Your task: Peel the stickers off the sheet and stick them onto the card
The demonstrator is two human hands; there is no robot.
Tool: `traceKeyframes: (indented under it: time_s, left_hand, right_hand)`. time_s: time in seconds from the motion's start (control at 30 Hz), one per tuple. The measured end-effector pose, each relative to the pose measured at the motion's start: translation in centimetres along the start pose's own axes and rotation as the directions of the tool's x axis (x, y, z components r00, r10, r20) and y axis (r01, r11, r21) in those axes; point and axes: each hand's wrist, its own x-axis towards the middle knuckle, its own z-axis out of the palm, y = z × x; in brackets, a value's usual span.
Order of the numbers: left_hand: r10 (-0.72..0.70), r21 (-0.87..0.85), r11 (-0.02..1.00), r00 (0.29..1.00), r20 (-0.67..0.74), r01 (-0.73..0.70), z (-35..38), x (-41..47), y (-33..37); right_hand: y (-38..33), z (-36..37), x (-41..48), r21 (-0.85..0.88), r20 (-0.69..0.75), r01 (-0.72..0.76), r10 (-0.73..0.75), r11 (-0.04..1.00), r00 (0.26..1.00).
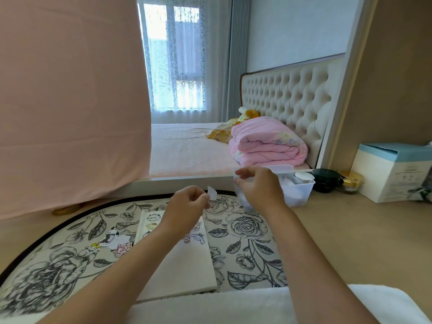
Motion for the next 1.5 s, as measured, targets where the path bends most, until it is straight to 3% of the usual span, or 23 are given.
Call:
traceKeyframes:
  time_s: [0.13, 0.2, 0.47, 0.6, 0.73, 0.83, 0.93, 1.07, 1.2, 1.4, 1.5]
  left_hand:
    - [-0.086, -0.074, 0.994, 0.996, -0.029, 0.084, -2.0, -0.7, 0.0]
    - [-0.141, -0.12, 0.983, 0.99, -0.024, 0.137, -3.1, -1.2, -0.2]
    - [-0.273, -0.164, 0.947, 0.961, 0.041, 0.276, -6.8, -3.3, -1.2]
    - [-0.37, -0.447, 0.795, 0.912, 0.179, 0.41, -8.3, -4.3, -1.4]
    - [-0.352, -0.584, 0.656, 0.878, 0.324, 0.478, -9.4, -5.4, -1.6]
    - [-0.368, -0.608, 0.675, 0.905, 0.213, 0.417, -10.2, -6.1, -2.0]
    - [-0.329, -0.473, 0.824, 0.943, 0.048, 0.311, -11.1, -6.9, -2.7]
    - [-0.261, -0.334, 0.91, 0.965, -0.005, 0.245, -12.5, -8.0, -3.1]
    - [-0.243, -0.333, 0.917, 0.97, -0.025, 0.221, -13.4, -8.6, -3.5]
    - [-0.198, -0.267, 0.944, 0.98, 0.022, 0.197, -13.6, -9.1, -4.7]
    - [-0.172, -0.202, 0.965, 0.985, -0.017, 0.165, -13.6, -9.0, -5.6]
  right_hand:
    - [-3.1, 1.8, -1.6, 0.057, 0.236, 0.129, -0.139, 0.99, 0.962]
    - [-4.2, 3.0, -2.3, 0.05, 0.285, 0.189, -0.195, 0.981, 0.938]
    - [-6.8, 6.4, -4.8, -0.07, 0.244, 0.474, -0.446, 0.878, 0.861]
    - [-7.7, 7.2, -5.8, -0.019, 0.19, 0.506, -0.494, 0.862, 0.848]
    - [-8.8, 7.9, -6.4, 0.095, 0.164, 0.396, -0.407, 0.913, 0.899]
    - [-9.9, 7.9, -6.9, 0.359, 0.327, 0.026, -0.151, 0.933, 0.933]
    - [-10.2, 7.7, -7.5, 0.46, 0.55, -0.317, 0.014, 0.829, 0.835]
    - [-10.3, 8.2, -7.9, 0.435, 0.7, -0.516, 0.084, 0.738, 0.709]
    - [-10.5, 8.5, -8.3, 0.415, 0.748, -0.569, 0.089, 0.71, 0.657]
    - [-10.6, 9.2, -8.9, 0.403, 0.728, -0.522, 0.082, 0.752, 0.681]
    - [-10.7, 9.2, -9.2, 0.35, 0.697, -0.436, 0.08, 0.829, 0.713]
